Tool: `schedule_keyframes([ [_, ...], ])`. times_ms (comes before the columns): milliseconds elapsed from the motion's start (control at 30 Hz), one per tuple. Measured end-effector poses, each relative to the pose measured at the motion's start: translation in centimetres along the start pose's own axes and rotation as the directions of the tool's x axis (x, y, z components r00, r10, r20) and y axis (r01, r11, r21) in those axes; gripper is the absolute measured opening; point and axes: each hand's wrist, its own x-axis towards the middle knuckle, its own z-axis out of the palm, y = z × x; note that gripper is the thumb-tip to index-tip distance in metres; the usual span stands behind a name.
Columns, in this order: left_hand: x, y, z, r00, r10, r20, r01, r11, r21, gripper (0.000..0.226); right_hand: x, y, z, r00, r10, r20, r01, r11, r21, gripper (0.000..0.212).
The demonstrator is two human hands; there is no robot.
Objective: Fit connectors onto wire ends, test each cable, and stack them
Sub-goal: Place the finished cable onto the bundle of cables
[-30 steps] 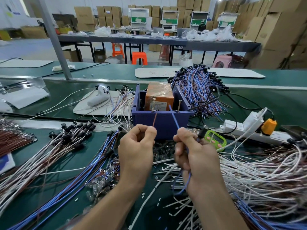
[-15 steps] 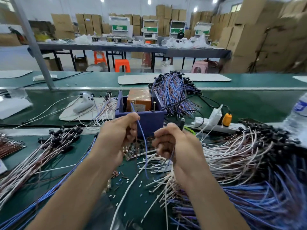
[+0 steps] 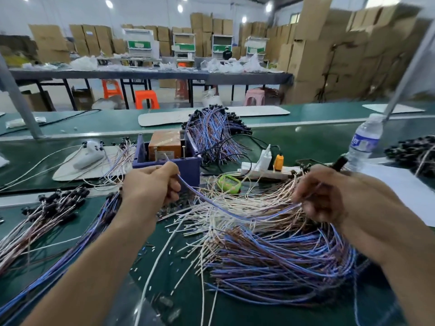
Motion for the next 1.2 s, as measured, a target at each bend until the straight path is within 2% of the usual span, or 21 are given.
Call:
schedule_keyframes([
  [133,0.4,0.1,1.2,0.999,-0.051,-0.018,0.05,0.997,-0.051,0.032,0.4,0.6,0.2,0.962,0.191,0.196,-0.21,0.974,0.083,0.035],
  [267,-0.1,-0.6,2.7,0.986,-0.136,0.096,0.135,0.991,0.015,0.022,1.5,1.8,-1.3,0.948,0.313,0.057,-0.318,0.935,0.159,0.027],
  [333,-0.8,-1.3,3.1,0.973,-0.145,0.177,0.123,0.984,0.126,0.021,2.1,2.1,-2.9,0.939,0.342,-0.029,-0.333,0.928,0.169,0.02],
  [433,-2.1,-2.3,3.6,0.932,-0.175,0.318,0.08,0.953,0.291,0.017,2.4,2.1,-5.4,0.946,0.312,-0.084,-0.311,0.95,0.028,0.013],
  [533,-2.9,-2.9,4.6,0.898,-0.209,0.386,0.054,0.925,0.377,0.019,2.5,0.9,-7.7,0.966,0.257,-0.024,-0.257,0.945,-0.205,0.009],
  [600,-3.3,-3.3,5.3,0.88,-0.225,0.418,0.047,0.917,0.395,0.018,2.5,0.2,-9.3,0.97,0.242,-0.004,-0.226,0.897,-0.38,0.009],
  [667,-4.0,-3.6,6.0,0.852,-0.262,0.454,0.059,0.908,0.414,0.017,2.5,0.7,-10.8,0.97,0.238,-0.053,-0.23,0.824,-0.517,0.011],
  [767,-5.3,-4.6,7.4,0.822,-0.313,0.476,0.09,0.897,0.433,0.016,2.8,2.8,-12.3,0.958,0.231,-0.171,-0.287,0.725,-0.626,0.014],
  [867,-6.2,-5.7,8.7,0.845,-0.32,0.429,0.09,0.875,0.476,0.019,3.1,5.0,-12.8,0.956,0.127,-0.265,-0.285,0.631,-0.722,0.022],
  [933,-6.4,-6.2,9.2,0.88,-0.257,0.4,-0.046,0.791,0.61,0.03,3.1,5.8,-12.6,0.958,0.003,-0.287,-0.252,0.49,-0.834,0.032],
  [967,-6.4,-6.5,9.1,0.901,-0.177,0.397,-0.184,0.672,0.717,0.037,3.0,6.0,-12.4,0.953,-0.071,-0.293,-0.237,0.424,-0.874,0.035],
  [1000,-6.6,-6.7,9.0,0.916,-0.05,0.398,-0.324,0.495,0.806,0.043,2.8,6.2,-12.1,0.943,-0.151,-0.296,-0.223,0.372,-0.901,0.036],
  [1033,-7.1,-7.0,9.0,0.902,0.114,0.416,-0.43,0.33,0.841,0.045,2.5,6.4,-11.9,0.93,-0.22,-0.294,-0.21,0.336,-0.918,0.039],
  [1067,-7.9,-7.1,9.0,0.848,0.26,0.462,-0.523,0.265,0.81,0.043,2.2,6.5,-11.8,0.92,-0.263,-0.29,-0.198,0.327,-0.924,0.042],
  [1133,-9.2,-7.4,9.1,0.688,0.414,0.596,-0.723,0.319,0.613,0.032,1.3,7.0,-11.9,0.92,-0.254,-0.298,-0.199,0.351,-0.915,0.052],
  [1167,-9.7,-7.7,9.4,0.611,0.412,0.676,-0.791,0.34,0.508,0.034,0.7,7.3,-12.1,0.93,-0.209,-0.303,-0.221,0.341,-0.914,0.056],
  [1200,-9.8,-8.2,9.7,0.547,0.361,0.755,-0.832,0.337,0.441,0.045,0.0,7.7,-12.2,0.942,-0.143,-0.303,-0.248,0.309,-0.918,0.059],
])
